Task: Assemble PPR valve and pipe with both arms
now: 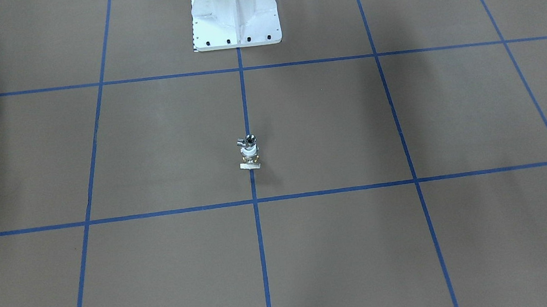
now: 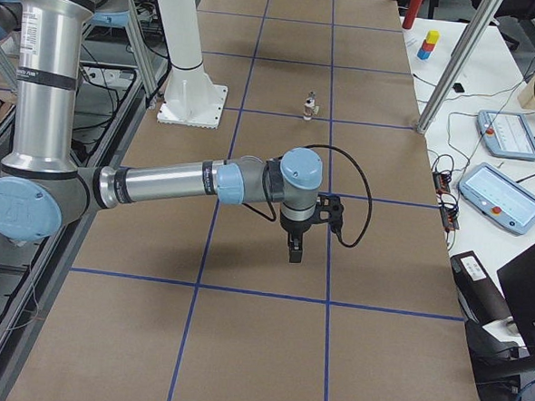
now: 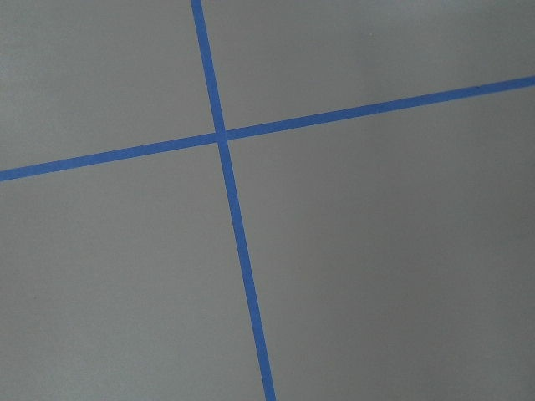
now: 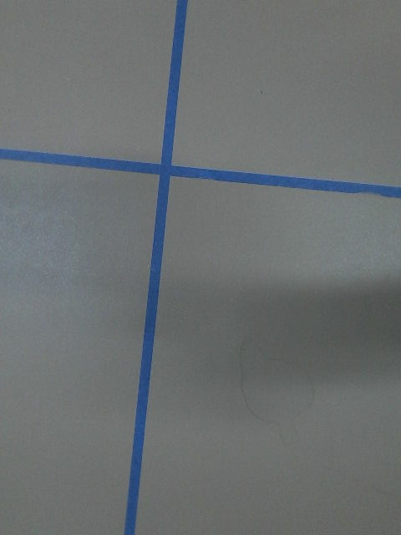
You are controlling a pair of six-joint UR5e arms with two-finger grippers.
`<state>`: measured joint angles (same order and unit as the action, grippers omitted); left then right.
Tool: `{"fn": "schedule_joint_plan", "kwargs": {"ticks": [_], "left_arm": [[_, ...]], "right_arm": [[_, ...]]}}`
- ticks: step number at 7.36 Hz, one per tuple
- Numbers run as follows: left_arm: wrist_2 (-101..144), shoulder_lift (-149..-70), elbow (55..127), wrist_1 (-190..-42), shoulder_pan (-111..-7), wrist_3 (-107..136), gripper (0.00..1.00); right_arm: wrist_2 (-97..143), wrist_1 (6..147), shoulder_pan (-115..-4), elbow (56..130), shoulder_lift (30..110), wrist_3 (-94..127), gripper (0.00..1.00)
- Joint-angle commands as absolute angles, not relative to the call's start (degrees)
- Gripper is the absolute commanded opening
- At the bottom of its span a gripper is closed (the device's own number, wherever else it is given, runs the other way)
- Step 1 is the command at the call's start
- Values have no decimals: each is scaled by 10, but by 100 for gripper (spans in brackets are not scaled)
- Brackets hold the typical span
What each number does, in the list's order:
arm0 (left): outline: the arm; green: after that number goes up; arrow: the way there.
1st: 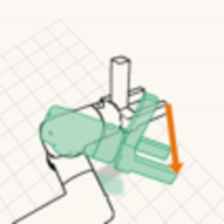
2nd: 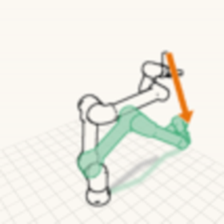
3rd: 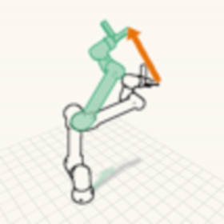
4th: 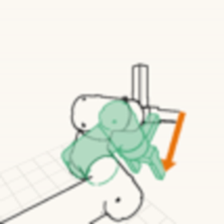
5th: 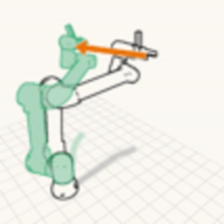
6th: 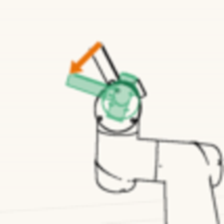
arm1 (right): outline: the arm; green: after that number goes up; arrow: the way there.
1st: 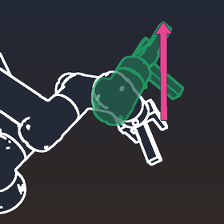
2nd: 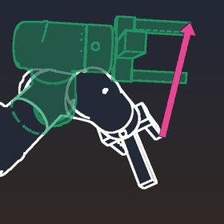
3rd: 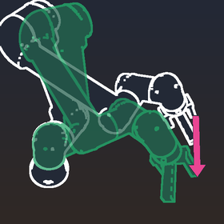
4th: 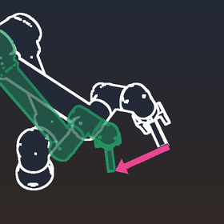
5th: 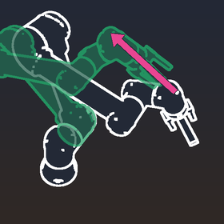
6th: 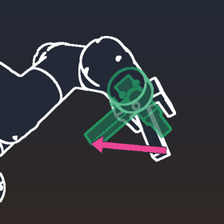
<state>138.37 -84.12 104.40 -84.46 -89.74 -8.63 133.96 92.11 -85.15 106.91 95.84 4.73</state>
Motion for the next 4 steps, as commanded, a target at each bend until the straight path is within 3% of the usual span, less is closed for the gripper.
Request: {"fn": "schedule_joint_plan", "kwargs": {"ticks": [1,4], "left_arm": [[1383,-841,1045,-851,-897,-86,99],[1377,-841,1044,-858,-896,-85,99]], "right_arm": [[1338,929,-852,1071,959,47,100],[1337,946,-853,1071,957,47,100]]}}
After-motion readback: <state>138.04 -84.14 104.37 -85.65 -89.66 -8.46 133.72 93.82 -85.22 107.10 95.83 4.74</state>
